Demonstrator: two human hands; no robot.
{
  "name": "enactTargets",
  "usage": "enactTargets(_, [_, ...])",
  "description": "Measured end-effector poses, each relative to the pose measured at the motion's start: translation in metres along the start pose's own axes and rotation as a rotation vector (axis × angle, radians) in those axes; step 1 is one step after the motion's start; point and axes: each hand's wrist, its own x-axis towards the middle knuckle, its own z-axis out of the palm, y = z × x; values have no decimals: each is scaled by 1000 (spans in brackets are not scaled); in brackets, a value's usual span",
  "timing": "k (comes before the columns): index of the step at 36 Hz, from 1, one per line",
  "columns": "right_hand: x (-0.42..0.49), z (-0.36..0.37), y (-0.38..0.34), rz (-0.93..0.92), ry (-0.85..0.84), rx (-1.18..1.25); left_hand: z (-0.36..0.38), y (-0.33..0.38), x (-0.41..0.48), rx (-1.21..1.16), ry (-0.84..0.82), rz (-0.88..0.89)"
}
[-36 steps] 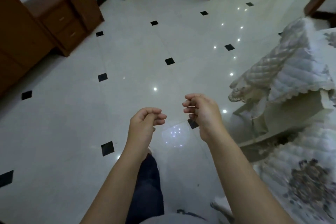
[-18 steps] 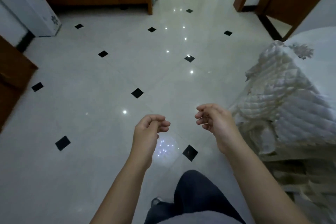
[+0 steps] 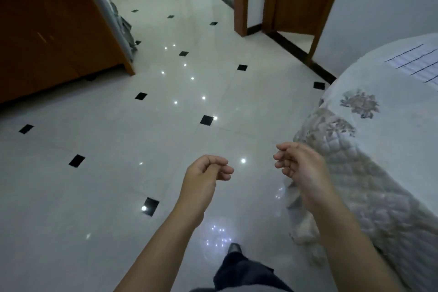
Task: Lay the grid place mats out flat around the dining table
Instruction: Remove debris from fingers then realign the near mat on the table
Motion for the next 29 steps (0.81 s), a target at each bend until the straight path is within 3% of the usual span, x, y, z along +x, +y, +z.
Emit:
enactTargets(11, [119, -8, -65, -42, 264, 220, 79, 74, 169, 49, -284, -47])
enactTargets(22, [285, 0, -151, -136, 594, 219, 154, 182, 377, 172, -557, 29])
enactTargets(29, [383, 2, -212, -188, 680, 316, 219, 254, 477, 240, -713, 76])
